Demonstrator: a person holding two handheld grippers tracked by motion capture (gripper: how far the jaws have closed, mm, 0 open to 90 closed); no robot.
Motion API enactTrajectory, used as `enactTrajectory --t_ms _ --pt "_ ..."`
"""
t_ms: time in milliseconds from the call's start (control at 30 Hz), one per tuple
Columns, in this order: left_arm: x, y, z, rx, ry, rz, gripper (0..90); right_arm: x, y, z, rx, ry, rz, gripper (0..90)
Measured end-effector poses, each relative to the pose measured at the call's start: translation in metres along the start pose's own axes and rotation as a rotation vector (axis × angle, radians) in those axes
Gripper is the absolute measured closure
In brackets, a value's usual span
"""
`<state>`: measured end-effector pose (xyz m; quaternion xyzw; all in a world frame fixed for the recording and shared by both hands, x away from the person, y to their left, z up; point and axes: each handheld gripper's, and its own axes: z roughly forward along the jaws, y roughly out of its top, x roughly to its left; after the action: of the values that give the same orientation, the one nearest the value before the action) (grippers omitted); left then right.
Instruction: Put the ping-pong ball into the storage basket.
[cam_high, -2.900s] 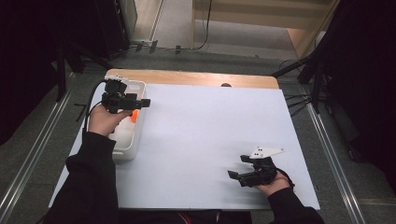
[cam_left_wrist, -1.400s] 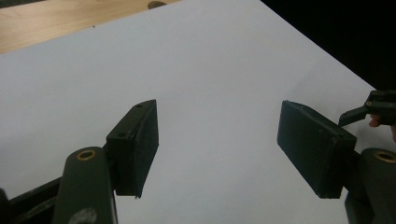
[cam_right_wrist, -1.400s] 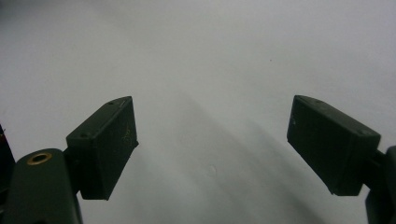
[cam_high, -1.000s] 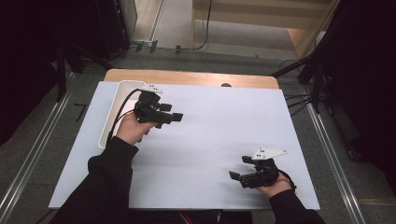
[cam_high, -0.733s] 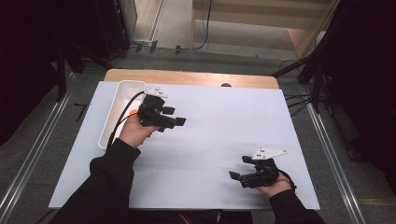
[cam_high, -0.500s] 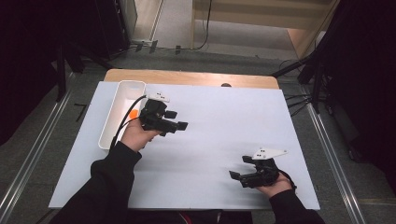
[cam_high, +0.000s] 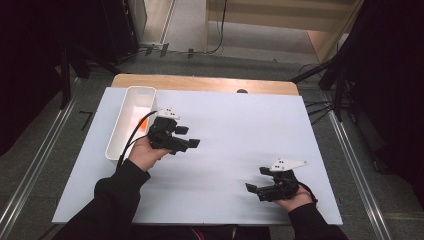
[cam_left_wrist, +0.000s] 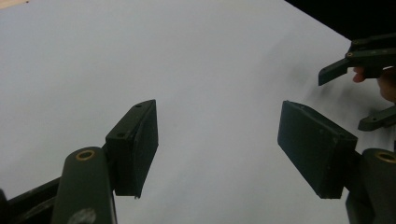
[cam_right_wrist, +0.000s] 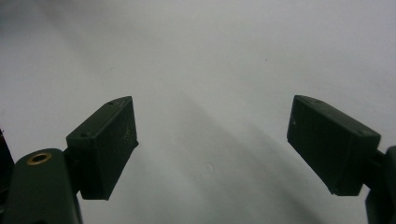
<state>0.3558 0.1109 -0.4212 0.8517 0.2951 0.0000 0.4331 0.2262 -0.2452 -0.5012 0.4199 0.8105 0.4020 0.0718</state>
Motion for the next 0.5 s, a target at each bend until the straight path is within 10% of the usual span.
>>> enactTrajectory --t_ms 500 --pt "-0.006 -0.015 0.0 0.006 0.027 0.003 29.0 0.001 -0.001 -0.001 0.003 -0.006 0.004 14.8"
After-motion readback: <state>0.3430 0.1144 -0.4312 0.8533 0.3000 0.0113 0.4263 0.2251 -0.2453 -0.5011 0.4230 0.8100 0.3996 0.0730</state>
